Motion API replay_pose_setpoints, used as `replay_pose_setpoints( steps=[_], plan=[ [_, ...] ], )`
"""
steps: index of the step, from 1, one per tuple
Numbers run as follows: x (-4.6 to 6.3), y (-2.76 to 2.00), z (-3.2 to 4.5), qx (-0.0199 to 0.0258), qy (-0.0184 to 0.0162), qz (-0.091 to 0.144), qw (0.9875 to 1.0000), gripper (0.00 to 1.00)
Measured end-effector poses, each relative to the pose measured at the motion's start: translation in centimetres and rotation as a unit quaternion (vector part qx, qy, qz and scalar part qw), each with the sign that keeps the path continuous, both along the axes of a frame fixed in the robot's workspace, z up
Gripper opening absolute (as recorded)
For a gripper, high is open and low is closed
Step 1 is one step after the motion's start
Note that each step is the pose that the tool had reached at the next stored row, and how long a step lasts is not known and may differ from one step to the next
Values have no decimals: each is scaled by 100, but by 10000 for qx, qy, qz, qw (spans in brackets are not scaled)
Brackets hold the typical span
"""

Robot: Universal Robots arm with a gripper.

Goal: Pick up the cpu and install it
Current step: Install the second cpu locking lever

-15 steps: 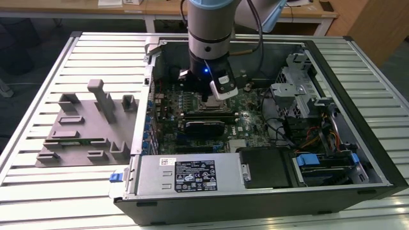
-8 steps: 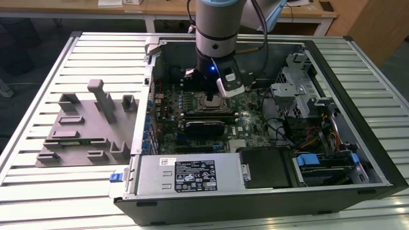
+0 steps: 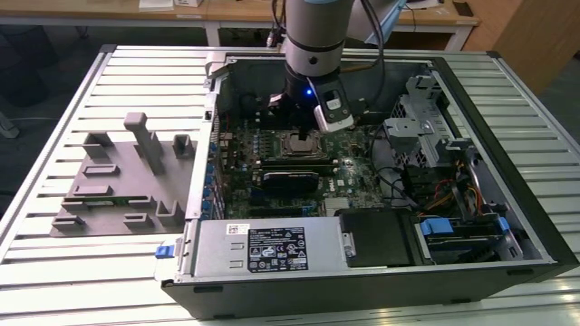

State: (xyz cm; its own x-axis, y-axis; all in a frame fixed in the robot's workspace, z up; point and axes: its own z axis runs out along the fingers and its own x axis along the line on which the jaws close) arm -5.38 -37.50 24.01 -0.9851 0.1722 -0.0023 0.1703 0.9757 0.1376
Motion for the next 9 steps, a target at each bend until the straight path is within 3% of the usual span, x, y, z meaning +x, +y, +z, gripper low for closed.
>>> replay_pose_setpoints(
  steps=[9],
  plan=[
    [85,113,-1,-87,2,-3,10000,11]
  ],
)
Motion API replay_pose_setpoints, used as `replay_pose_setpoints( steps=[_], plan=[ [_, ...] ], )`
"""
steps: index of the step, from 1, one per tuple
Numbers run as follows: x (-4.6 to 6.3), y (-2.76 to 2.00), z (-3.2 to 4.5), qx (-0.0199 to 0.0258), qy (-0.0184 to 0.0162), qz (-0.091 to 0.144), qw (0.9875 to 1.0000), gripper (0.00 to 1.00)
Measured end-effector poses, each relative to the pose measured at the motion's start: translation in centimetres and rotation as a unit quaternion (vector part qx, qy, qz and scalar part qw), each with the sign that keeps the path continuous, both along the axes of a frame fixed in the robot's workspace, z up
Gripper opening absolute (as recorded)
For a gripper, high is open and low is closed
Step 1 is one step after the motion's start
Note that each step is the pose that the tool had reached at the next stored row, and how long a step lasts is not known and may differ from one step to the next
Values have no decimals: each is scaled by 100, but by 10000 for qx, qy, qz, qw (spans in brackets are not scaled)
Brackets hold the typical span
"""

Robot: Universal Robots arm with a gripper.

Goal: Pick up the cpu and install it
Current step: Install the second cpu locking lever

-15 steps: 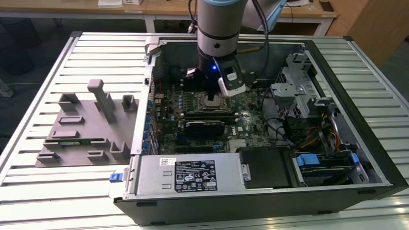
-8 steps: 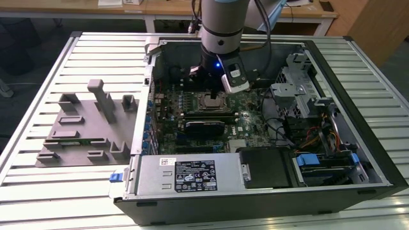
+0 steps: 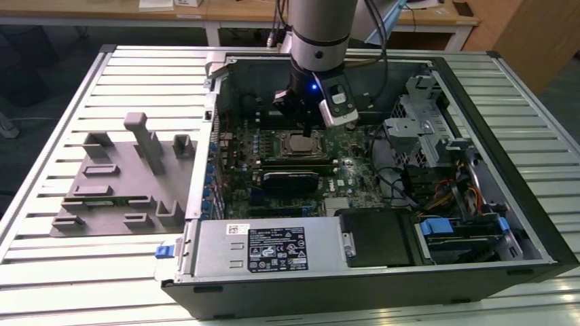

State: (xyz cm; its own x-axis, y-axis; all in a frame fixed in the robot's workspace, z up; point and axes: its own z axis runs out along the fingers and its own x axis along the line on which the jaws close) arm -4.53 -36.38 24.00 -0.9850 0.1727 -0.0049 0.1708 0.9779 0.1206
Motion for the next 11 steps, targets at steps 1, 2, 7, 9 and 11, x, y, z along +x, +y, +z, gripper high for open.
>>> replay_pose_setpoints(
  steps=[1,2,7,9,11],
  plan=[
    [0,0,2,-1,0,0,10000,11],
    [0,0,7,-2,1,1,10000,11],
    [0,1,31,0,-1,1,10000,11],
    [0,1,32,-2,0,1,10000,11],
    [0,2,32,-3,0,1,10000,11]
  ],
)
